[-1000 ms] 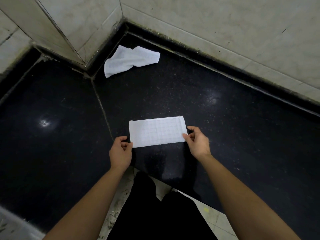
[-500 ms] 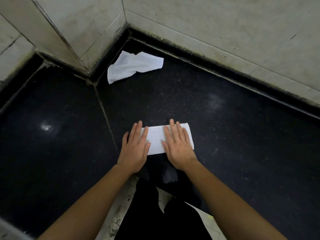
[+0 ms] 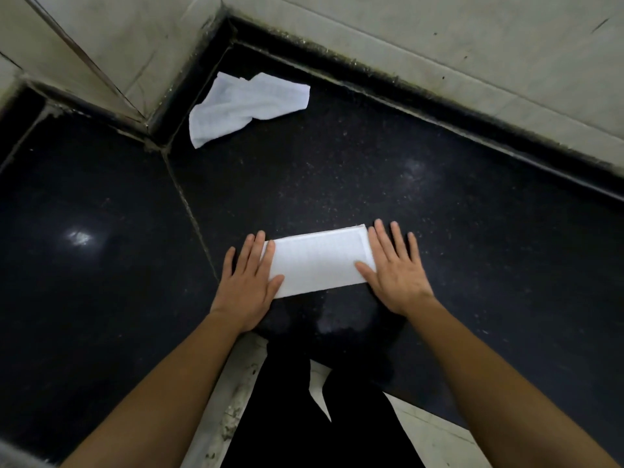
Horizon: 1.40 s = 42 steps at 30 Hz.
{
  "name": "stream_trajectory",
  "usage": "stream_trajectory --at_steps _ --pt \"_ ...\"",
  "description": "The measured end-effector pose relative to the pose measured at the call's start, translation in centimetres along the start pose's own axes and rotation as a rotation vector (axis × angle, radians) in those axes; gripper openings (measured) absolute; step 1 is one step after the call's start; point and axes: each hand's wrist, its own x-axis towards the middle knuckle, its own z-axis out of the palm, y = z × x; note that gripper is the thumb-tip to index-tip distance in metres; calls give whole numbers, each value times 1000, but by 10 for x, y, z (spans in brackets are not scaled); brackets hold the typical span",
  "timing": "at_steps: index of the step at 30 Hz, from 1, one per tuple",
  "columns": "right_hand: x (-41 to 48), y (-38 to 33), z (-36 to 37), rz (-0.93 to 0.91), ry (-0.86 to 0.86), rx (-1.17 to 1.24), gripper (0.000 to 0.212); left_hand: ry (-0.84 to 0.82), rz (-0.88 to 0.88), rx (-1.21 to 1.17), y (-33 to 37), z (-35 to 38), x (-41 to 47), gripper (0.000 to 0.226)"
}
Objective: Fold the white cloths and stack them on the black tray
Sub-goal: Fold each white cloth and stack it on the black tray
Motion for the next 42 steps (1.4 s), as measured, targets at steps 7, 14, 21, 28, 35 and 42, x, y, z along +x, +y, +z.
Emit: stream_trajectory --at_steps 7,14,21,28,35,42 --pt "-9 -21 -20 153 60 290 76 78 -30 -1 13 -13 -1 73" --pt "-10 -31 -40 343 126 352 48 40 126 106 60 -19 32 81" --pt "-4 -29 -54 513 -65 800 25 -35 83 100 64 -7 36 83" --pt "-2 -28 -67 648 -104 1492 20 270 -209 -290 56 -34 16 66" --pt "9 -69 -83 441 -23 1456 24 291 -914 -1301 31 -53 -8 45" --pt "8 -148 -70 151 -118 1059 25 125 -951 -1604 5 -53 -11 47"
